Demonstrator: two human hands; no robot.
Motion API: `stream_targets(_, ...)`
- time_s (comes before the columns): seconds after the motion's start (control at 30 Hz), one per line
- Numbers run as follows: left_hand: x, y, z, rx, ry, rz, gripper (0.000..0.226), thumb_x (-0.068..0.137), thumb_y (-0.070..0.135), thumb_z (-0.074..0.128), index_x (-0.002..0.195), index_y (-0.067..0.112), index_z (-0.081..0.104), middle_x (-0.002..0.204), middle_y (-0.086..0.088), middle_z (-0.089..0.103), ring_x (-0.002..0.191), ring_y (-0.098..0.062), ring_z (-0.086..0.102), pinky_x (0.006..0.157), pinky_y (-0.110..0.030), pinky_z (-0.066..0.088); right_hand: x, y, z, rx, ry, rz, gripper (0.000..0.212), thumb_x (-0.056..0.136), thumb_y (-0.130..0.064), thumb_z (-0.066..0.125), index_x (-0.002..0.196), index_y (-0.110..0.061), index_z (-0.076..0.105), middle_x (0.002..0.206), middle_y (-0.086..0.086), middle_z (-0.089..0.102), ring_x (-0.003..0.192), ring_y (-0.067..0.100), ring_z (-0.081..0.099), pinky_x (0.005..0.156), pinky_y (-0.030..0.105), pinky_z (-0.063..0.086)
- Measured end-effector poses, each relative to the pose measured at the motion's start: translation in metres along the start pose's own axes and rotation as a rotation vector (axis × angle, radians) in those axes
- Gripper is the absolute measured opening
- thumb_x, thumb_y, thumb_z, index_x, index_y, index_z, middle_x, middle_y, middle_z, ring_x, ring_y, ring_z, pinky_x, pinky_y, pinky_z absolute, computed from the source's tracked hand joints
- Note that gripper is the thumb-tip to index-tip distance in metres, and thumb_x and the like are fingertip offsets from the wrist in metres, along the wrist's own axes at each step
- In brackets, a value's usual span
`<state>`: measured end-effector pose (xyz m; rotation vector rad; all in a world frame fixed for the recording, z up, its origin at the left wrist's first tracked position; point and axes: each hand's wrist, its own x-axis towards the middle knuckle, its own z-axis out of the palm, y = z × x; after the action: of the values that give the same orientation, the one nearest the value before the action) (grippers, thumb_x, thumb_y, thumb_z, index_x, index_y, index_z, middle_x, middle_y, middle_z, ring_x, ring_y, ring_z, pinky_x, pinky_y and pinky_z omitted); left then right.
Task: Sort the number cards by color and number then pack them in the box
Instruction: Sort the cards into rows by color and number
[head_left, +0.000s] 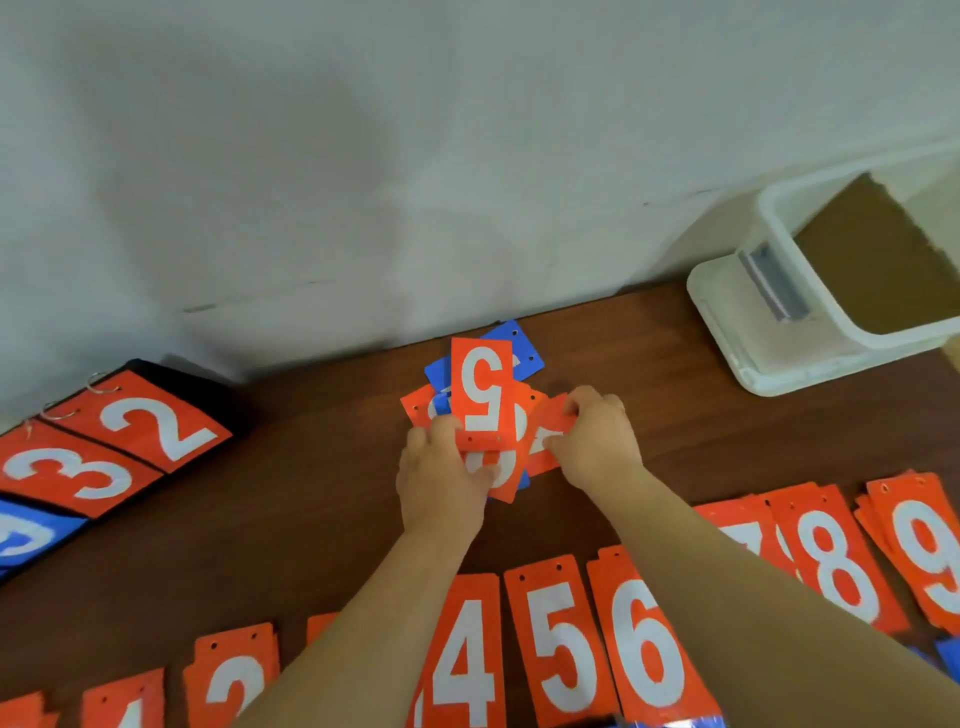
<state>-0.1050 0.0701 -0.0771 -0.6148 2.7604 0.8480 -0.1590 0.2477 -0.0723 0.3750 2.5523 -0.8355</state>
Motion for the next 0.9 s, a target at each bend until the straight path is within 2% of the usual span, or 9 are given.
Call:
stream_targets(0.13, -0.009, -0.007, -0.006, -0.217, 0.000, 0.007, 0.029, 0.092, 0.036, 0.074, 0.114, 0.029, 0.056, 0.118, 0.007, 0.062, 0.110, -0.016, 0.064, 0.088, -0.036, 0.059, -0.016, 0.013, -0.003, 0.061, 0.050, 0.043, 0.028, 0.090, -0.014, 0.069, 0.113, -0.021, 0.056, 0.104, 0.001, 0.059, 0.089, 0.022, 0.056, 0.072, 0.030, 0.046)
stream_targets(0.2, -0.017, -0.012, -0.015, -0.305, 0.017, -0.025, 0.025, 0.093, 0.035, 0.073, 0.109, 0.031, 0.054, 0.110, 0.009, 0.066, 0.104, -0.014, 0.066, 0.081, -0.034, 0.060, -0.029, 0.023, -0.008, 0.117, 0.138, 0.075, 0.028, 0.090, -0.010, 0.064, 0.115, -0.023, 0.056, 0.106, 0.002, 0.065, 0.085, 0.021, 0.059, 0.066, 0.028, 0.045)
stream_targets(0.3, -0.032, -0.023, -0.031, -0.357, 0.037, -0.137, 0.026, 0.095, 0.032, 0.071, 0.113, 0.031, 0.053, 0.107, 0.008, 0.067, 0.101, -0.016, 0.068, 0.069, -0.026, 0.056, -0.051, 0.035, -0.018, 0.199, 0.250, 0.136, 0.031, 0.092, -0.009, 0.062, 0.120, -0.023, 0.057, 0.109, 0.003, 0.067, 0.083, 0.019, 0.063, 0.061, 0.029, 0.046)
stream_targets(0.43, -0.054, -0.039, -0.052, -0.251, 0.038, -0.265, 0.033, 0.101, 0.025, 0.060, 0.132, 0.025, 0.048, 0.121, -0.002, 0.067, 0.110, -0.023, 0.068, 0.073, -0.029, 0.057, -0.084, 0.038, -0.032, 0.278, 0.335, 0.163, 0.036, 0.095, -0.011, 0.062, 0.128, -0.024, 0.056, 0.110, -0.004, 0.058, 0.088, 0.017, 0.065, 0.072, 0.040, 0.061)
stream_targets(0.57, -0.073, -0.056, -0.070, -0.142, 0.063, -0.373, 0.034, 0.104, 0.016, 0.052, 0.136, 0.020, 0.043, 0.100, -0.005, 0.064, 0.085, -0.019, 0.066, 0.059, -0.030, 0.055, -0.112, 0.035, -0.038, 0.318, 0.380, 0.130, 0.035, 0.095, -0.014, 0.064, 0.127, -0.026, 0.056, 0.117, -0.002, 0.062, 0.095, 0.018, 0.066, 0.079, 0.043, 0.062)
stream_targets(0.63, -0.080, -0.061, -0.082, -0.102, 0.092, -0.408, 0.036, 0.103, 0.016, 0.052, 0.138, 0.020, 0.042, 0.100, -0.007, 0.064, 0.080, -0.019, 0.064, 0.054, -0.030, 0.052, -0.124, 0.032, -0.043, 0.342, 0.423, 0.114, 0.033, 0.095, -0.013, 0.064, 0.125, -0.025, 0.057, 0.118, 0.000, 0.064, 0.096, 0.018, 0.065, 0.082, 0.045, 0.061)
stream_targets(0.7, -0.086, -0.066, -0.095, -0.087, 0.111, -0.426, 0.040, 0.102, 0.014, 0.053, 0.140, 0.019, 0.041, 0.106, -0.011, 0.066, 0.086, -0.023, 0.064, 0.056, -0.031, 0.047, -0.136, 0.030, -0.048, 0.381, 0.461, 0.108, 0.032, 0.096, -0.012, 0.063, 0.125, -0.024, 0.058, 0.117, 0.000, 0.064, 0.099, 0.019, 0.064, 0.085, 0.047, 0.060)
stream_targets(0.8, -0.097, -0.072, -0.118, -0.124, 0.171, -0.440, 0.038, 0.102, 0.012, 0.054, 0.138, 0.019, 0.043, 0.107, -0.011, 0.065, 0.089, -0.025, 0.063, 0.060, -0.034, 0.048, -0.154, 0.028, -0.051, 0.426, 0.509, 0.045, 0.028, 0.095, -0.013, 0.062, 0.119, -0.027, 0.057, 0.111, -0.001, 0.065, 0.097, 0.021, 0.065, 0.084, 0.050, 0.060)
stream_targets(0.9, -0.114, -0.085, -0.139, -0.233, 0.270, -0.388, 0.024, 0.104, 0.012, 0.049, 0.127, 0.018, 0.052, 0.109, -0.008, 0.065, 0.097, -0.025, 0.063, 0.063, -0.029, 0.047, -0.172, 0.021, -0.049, 0.486, 0.525, -0.020, 0.027, 0.095, -0.014, 0.062, 0.119, -0.026, 0.058, 0.109, -0.002, 0.064, 0.092, 0.019, 0.064, 0.077, 0.040, 0.057)
